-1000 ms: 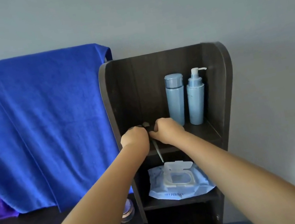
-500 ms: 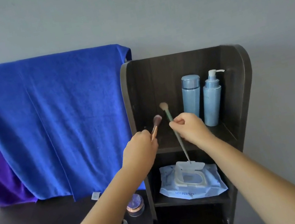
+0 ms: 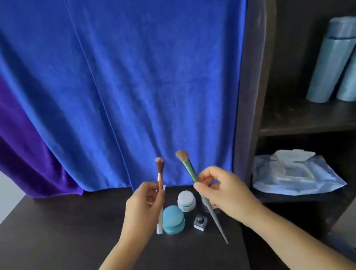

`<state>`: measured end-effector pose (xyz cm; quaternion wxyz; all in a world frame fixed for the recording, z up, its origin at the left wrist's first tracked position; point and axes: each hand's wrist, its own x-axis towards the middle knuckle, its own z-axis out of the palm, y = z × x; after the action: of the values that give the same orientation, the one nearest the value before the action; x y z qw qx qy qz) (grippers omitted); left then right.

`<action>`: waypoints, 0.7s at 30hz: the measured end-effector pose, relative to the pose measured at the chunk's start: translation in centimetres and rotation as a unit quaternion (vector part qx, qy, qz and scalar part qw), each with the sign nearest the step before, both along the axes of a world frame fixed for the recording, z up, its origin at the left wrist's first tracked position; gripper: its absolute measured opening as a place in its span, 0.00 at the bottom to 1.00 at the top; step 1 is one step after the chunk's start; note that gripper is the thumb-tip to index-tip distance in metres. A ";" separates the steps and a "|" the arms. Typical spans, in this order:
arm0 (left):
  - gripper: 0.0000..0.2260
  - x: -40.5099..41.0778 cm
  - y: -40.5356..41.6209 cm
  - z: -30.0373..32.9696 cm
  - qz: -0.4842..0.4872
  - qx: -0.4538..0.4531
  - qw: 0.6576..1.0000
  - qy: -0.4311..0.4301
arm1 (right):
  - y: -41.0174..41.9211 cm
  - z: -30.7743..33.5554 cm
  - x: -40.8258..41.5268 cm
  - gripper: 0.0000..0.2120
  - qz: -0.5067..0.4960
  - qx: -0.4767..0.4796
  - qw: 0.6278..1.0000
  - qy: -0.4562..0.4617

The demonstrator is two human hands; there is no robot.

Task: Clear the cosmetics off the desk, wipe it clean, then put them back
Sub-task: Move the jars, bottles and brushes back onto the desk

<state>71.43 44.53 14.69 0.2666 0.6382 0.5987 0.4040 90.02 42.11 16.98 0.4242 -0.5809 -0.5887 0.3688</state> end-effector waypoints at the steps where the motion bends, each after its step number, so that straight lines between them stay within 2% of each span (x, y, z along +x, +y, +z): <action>1: 0.04 -2.1 0.8 -1.8 0.006 -0.032 0.999 -0.004 | 1.1 -2.2 -2.3 0.07 -0.007 -0.032 0.999 -0.002; 5: 0.07 -9.2 4.4 -7.4 0.009 -0.124 0.992 0.023 | 5.5 -9.6 -10.9 0.10 -0.047 -0.140 0.989 0.003; 8: 0.09 -11.6 7.5 -10.6 -0.004 -0.178 0.983 0.047 | 8.6 -13.0 -15.5 0.10 -0.083 -0.185 0.979 -0.037; 10: 0.09 -12.1 9.4 -12.6 -0.018 -0.204 0.977 0.060 | 10.2 -14.7 -17.5 0.07 -0.096 -0.197 0.971 -0.096; 13: 0.05 -11.9 11.4 -14.7 -0.053 -0.232 0.965 0.106 | 11.9 -16.2 -19.0 0.08 -0.117 -0.195 0.956 -0.187; 17: 0.09 -11.6 12.8 -16.3 -0.063 -0.246 0.956 0.147 | 13.2 -17.6 -19.6 0.12 -0.118 -0.214 0.927 -0.284; 21: 0.10 -12.1 13.1 -16.7 -0.074 -0.254 0.952 0.154 | 13.2 -18.1 -19.7 0.15 -0.116 -0.231 0.916 -0.306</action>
<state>59.33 57.60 -2.05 0.3534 0.6462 0.6667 0.1147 70.32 55.35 -1.13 0.1167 -0.8112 -0.5169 0.2472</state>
